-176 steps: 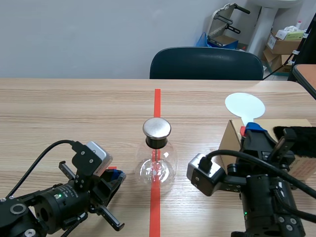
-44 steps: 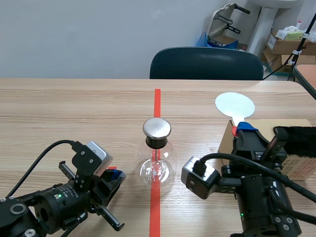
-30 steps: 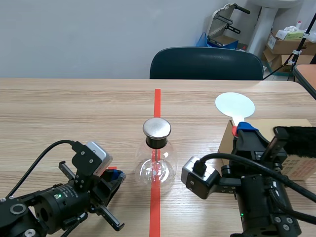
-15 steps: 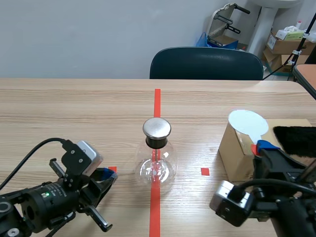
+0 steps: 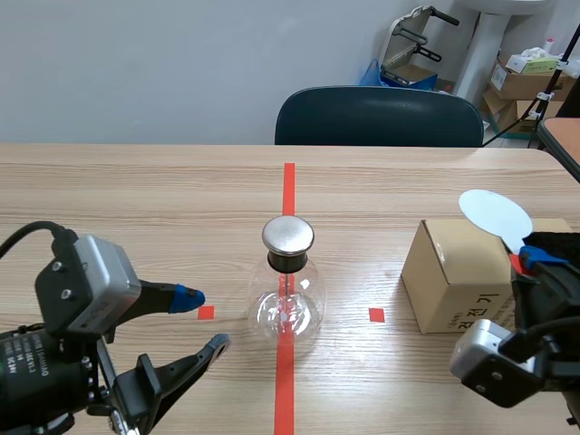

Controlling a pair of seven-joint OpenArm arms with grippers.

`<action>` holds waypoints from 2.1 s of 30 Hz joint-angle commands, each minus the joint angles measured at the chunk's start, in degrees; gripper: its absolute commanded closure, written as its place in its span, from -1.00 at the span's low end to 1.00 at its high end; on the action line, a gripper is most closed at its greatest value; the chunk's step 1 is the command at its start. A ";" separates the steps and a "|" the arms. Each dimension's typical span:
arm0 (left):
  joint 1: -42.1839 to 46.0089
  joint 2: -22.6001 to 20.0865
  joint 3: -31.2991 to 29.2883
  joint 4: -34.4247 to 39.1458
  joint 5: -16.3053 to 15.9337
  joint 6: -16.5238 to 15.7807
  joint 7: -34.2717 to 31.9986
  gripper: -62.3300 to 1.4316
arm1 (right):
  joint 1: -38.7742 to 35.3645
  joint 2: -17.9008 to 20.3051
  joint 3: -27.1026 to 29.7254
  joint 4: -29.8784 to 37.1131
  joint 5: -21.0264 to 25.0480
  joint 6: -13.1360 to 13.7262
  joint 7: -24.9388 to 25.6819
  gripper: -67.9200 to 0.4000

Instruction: Do the electroscope experiment

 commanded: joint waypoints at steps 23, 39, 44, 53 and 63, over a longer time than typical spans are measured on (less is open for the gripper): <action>0.92 -18.93 -0.15 21.14 -0.15 0.33 -2.78 -0.23 | 4.66 -3.82 0.48 -8.68 -6.95 -3.47 -3.82 0.96; 1.55 -20.44 -0.15 21.66 -0.39 0.31 -2.78 -0.23 | 5.09 -4.00 0.44 -9.18 -8.50 -2.95 -5.84 0.96; 1.88 -20.44 -0.15 21.66 -0.37 0.31 -2.78 -0.23 | 5.11 -4.00 0.44 -9.18 -8.50 -2.93 -6.19 0.96; 1.86 -20.41 -0.15 21.66 -0.35 0.31 -2.75 -0.23 | 5.11 -4.00 0.44 -9.18 -8.50 -2.93 -6.19 0.42; 1.86 -20.11 -0.15 21.66 -0.35 0.37 -2.75 -0.23 | 5.11 -3.98 0.44 -9.18 -8.50 -2.95 -6.21 -0.64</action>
